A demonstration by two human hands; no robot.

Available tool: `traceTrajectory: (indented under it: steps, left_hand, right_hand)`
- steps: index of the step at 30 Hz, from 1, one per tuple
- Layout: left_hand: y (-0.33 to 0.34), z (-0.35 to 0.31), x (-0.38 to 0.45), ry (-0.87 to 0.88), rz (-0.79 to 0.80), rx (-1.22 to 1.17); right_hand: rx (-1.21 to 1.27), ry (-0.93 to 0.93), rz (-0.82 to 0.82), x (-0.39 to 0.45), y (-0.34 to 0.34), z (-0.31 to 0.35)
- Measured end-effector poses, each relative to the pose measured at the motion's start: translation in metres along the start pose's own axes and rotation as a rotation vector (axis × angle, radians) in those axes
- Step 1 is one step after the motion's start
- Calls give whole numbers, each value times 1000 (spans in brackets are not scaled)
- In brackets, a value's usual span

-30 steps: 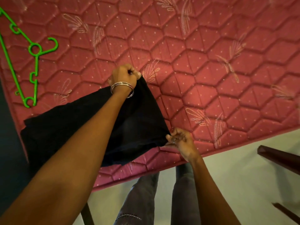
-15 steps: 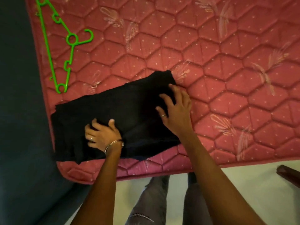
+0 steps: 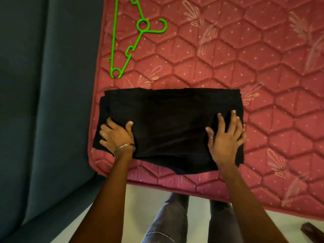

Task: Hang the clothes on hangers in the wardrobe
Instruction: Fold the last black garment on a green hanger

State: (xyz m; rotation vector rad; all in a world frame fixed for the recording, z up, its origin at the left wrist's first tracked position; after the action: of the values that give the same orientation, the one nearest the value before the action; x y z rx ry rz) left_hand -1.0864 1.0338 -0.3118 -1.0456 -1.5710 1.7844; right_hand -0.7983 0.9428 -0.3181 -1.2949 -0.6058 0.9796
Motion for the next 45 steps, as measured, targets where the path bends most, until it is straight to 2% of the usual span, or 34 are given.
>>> traceTrajectory:
  steps: [5, 11, 15, 17, 20, 23, 27, 29, 30, 31, 32, 34, 37, 38, 41, 45]
  left_hand:
    - [-8, 3, 13, -90, 77, -24]
    - [-8, 5, 1, -30, 132, -31]
    - [-8, 11, 4, 26, 138, -126]
    - [-17, 15, 12, 177, 66, -129]
    - [-34, 18, 24, 397, -162, -160]
    - [-36, 24, 33, 392, -266, -113]
    - [-19, 32, 40, 317, -286, 159]
    - [-16, 24, 34, 251, -321, 147]
    - [-17, 14, 25, 270, -327, 115]
    - [-20, 2, 14, 361, -325, 93]
    - [-20, -11, 1, 511, -274, 99]
    - [-4, -24, -16, 744, -53, 126]
    - [22, -12, -10, 698, 170, 197]
    - [31, -9, -6, 678, 196, 203]
    - [44, -10, 3, 684, 255, 199]
    - [39, -17, 11, 709, 436, 226]
  right_hand:
    - [37, -145, 52, -3, 14, 44]
    - [101, -132, 73, 5, 19, 63]
    - [98, -135, 95, 1, 23, 59]
    - [61, -140, 104, -2, 24, 55]
    - [23, -83, 136, -5, 24, 53]
    - [0, -72, 163, -10, 23, 56]
    - [-8, -123, 263, -10, 26, 59]
    - [1, -128, 204, -5, 22, 56]
    - [11, -127, 148, -3, 20, 54]
    - [19, -137, 91, -1, 18, 55]
    - [21, -168, 60, 0, 16, 59]
    - [5, -302, 77, 2, 15, 76]
    - [-98, -541, 177, 11, 23, 75]
    - [-146, -550, 208, 18, 29, 60]
    - [-215, -374, 228, 33, 37, 10]
    - [-177, -304, 323, 41, 34, 10]
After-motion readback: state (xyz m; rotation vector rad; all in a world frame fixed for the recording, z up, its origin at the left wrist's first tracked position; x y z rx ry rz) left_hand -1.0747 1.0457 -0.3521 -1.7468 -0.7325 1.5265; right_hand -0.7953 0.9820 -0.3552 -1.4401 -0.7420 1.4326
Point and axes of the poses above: each hand's wrist, its own x-axis towards the middle knuckle, its own y-axis out of the palm, z = x × y, the point moved 1 cm from there along x, towards the middle knuckle, and after that the axes turned 2 degrees about -z, right-handed, at the moved point
